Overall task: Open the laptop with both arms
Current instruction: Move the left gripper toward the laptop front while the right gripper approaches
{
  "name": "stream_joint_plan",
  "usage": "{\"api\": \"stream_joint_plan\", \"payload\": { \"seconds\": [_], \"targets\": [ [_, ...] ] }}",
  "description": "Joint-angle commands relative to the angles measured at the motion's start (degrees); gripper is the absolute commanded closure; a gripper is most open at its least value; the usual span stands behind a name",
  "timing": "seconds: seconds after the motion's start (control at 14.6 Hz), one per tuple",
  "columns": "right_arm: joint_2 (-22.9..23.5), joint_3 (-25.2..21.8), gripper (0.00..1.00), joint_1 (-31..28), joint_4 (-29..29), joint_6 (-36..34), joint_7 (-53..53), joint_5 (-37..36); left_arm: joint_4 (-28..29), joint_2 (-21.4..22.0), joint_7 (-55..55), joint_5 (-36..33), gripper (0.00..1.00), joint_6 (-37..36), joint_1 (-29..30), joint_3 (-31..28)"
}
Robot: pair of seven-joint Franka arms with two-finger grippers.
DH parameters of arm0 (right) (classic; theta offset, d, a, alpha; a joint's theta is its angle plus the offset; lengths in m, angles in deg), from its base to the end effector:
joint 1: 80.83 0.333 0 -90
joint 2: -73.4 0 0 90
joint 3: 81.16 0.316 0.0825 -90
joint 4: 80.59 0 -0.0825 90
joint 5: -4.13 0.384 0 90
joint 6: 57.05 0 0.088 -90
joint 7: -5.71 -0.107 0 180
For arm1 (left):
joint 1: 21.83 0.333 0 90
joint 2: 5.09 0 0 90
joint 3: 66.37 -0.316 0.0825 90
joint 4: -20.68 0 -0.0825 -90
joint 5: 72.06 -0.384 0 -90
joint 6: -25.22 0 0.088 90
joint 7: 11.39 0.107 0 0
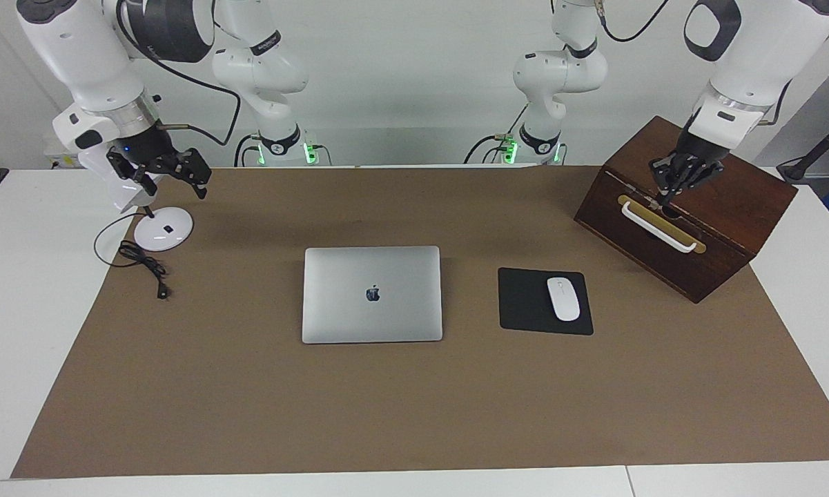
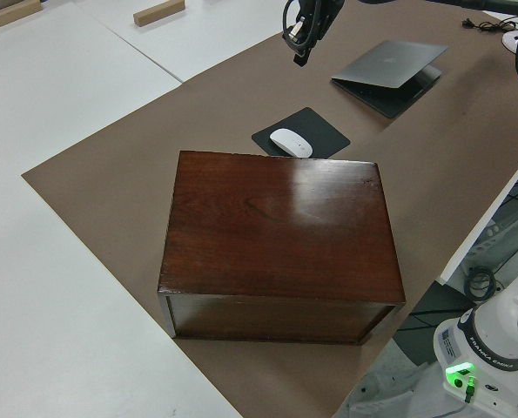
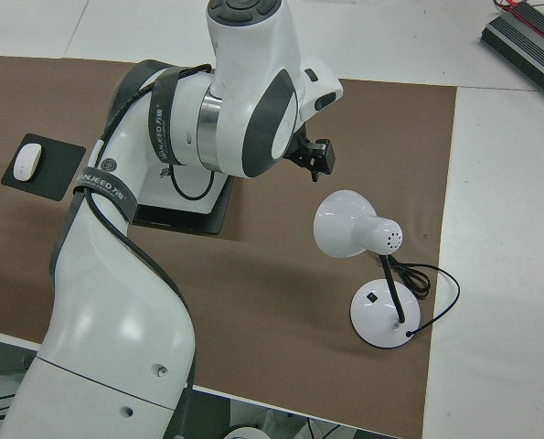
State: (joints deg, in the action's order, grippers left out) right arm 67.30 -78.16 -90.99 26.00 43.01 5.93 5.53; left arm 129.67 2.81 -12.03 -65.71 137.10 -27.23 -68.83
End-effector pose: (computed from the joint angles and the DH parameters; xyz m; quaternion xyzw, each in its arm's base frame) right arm 0.5246 -0.0626 0.5595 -0.9980 0.0629 0.0032 0.0095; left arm 0.5365 -0.0337 0.5762 0.9940 -0.0042 0.0920 0.0590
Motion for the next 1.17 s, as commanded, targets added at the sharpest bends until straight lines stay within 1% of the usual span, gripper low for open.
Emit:
{"api": "stream_joint_plan", "payload": {
  "seconds": [0.0,0.21,0.41,0.62,0.69,0.89,1.1],
  "targets": [
    [-2.50,0.51,0.00,-1.62,6.51,6.26,1.80,2.46,11.05,5.89,0.03,3.04,1.00,9.99,-2.94,-0.45],
    [-3.30,0.60,0.00,-1.18,10.12,10.75,1.62,2.90,15.19,7.04,0.03,3.14,1.00,15.98,-7.15,-0.45],
    [-5.40,0.60,0.00,-0.83,16.62,18.73,1.54,7.37,21.42,8.53,0.03,3.14,1.00,23.52,-11.29,-0.45],
    [-6.02,0.60,0.00,0.75,19.88,23.75,0.57,11.06,26.61,9.42,0.03,3.22,1.00,29.43,-14.45,-0.45],
    [-6.63,1.04,0.00,1.01,21.80,26.38,-0.13,12.47,28.20,9.33,0.12,3.22,1.00,31.70,-15.94,-0.45],
    [-8.74,1.04,0.00,6.36,27.25,33.94,-5.74,13.62,33.38,8.54,-0.14,3.22,1.00,40.23,-21.04,-0.54],
    [-11.29,1.04,0.00,12.07,32.70,41.41,-10.49,13.62,38.13,6.88,-0.50,3.22,1.00,48.84,-24.47,-0.62]
  ]
}}
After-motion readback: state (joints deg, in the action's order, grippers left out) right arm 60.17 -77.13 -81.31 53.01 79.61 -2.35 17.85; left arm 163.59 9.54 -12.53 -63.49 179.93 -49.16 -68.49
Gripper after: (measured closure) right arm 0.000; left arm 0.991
